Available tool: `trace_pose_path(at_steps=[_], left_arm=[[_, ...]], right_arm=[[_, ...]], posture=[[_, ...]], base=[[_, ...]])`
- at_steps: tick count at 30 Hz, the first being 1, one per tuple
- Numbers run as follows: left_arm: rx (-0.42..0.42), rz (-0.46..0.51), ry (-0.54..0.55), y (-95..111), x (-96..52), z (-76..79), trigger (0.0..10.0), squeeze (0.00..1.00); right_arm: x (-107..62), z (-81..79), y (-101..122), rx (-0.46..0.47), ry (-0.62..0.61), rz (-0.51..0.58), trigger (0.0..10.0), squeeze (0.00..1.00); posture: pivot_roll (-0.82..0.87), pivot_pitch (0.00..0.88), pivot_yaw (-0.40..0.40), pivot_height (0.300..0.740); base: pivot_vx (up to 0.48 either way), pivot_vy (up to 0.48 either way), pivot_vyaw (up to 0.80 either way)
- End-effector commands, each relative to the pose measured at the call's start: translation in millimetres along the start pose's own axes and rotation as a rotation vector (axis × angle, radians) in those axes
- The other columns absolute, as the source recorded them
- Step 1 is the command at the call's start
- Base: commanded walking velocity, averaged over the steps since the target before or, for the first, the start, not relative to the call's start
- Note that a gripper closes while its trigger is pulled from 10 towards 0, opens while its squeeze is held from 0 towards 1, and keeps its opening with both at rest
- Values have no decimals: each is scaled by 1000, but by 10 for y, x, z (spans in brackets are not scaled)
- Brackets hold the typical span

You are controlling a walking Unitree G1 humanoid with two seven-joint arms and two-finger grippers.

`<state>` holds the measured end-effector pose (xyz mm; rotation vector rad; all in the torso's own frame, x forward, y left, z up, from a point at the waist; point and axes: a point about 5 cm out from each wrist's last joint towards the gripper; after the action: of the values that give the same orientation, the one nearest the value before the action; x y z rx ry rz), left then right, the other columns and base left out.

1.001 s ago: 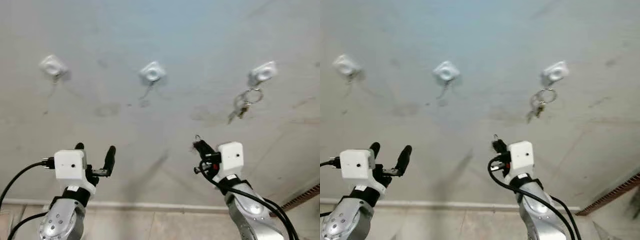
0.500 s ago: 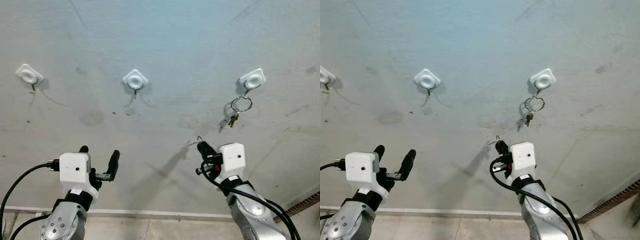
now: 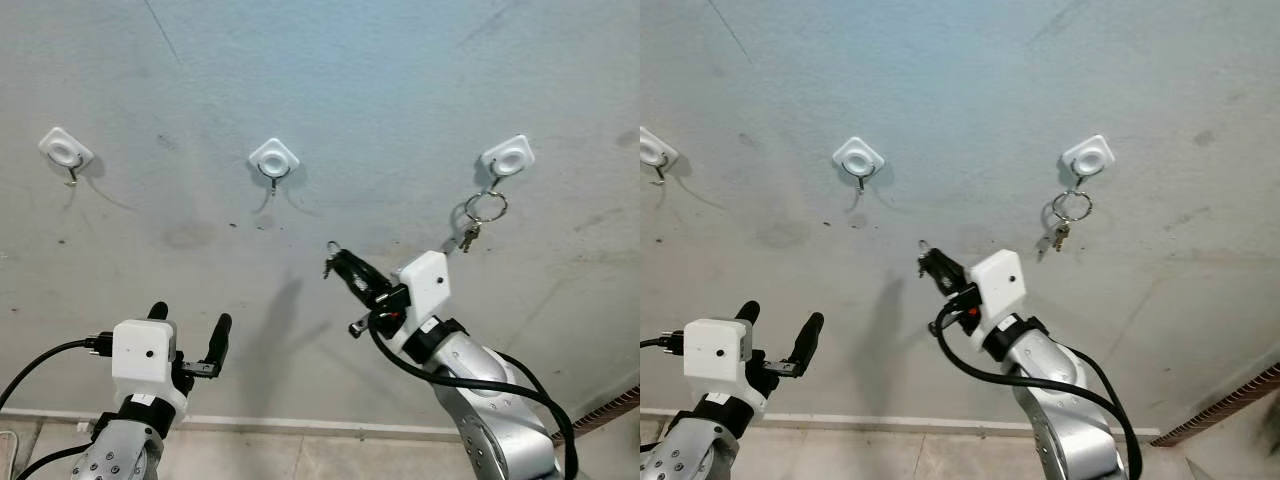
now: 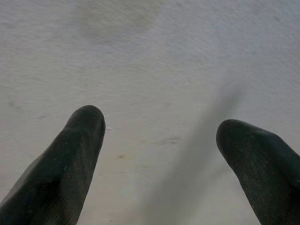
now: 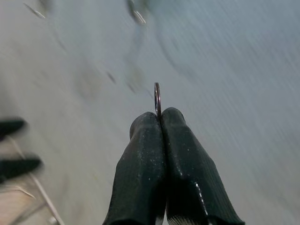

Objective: Hang keys on a hook

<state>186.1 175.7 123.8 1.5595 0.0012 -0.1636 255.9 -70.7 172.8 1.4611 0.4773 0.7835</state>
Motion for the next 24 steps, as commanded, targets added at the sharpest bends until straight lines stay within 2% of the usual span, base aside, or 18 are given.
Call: trace_pose_path(at_steps=[1, 9, 14, 19, 22, 24], left_arm=[[28, 23, 2, 42, -42, -12, 10000, 0], [82, 47, -38, 80, -54, 36, 10000, 0], [134, 101, -83, 170, -37, 90, 10000, 0], [130, 153, -129, 267, -12, 160, 10000, 0], [164, 196, -141, 336, 1, 180, 10000, 0], [142, 212, -121, 369, 26, 173, 10000, 0]], right_arm=[[63, -43, 53, 18, 54, 27, 10000, 0], [293, -30, 217, 41, 119, 109, 10000, 0], [335, -34, 251, 33, 154, 123, 10000, 0], [358, -23, 242, 23, 167, 121, 10000, 0], [364, -25, 238, 27, 175, 121, 10000, 0], [365, -35, 221, 30, 187, 116, 10000, 0]], posture=[[170, 86, 19, 740], [183, 90, 11, 740], [185, 92, 8, 740], [185, 95, 5, 740], [182, 96, 5, 740], [182, 96, 5, 740]], base=[[0, 0, 0], [0, 0, 0], [0, 0, 0], [0, 0, 0], [0, 0, 0], [0, 0, 0]])
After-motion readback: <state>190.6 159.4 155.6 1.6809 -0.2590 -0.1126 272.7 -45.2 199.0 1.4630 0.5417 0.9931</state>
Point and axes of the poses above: a point about 5 cm out from each wrist's last joint towards the gripper, its own x axis pointing out of the wrist towards the gripper, its own y axis along the axis of the wrist's last joint, z = x × y, and after that the axes turned 3 degrees about -x, right-handed
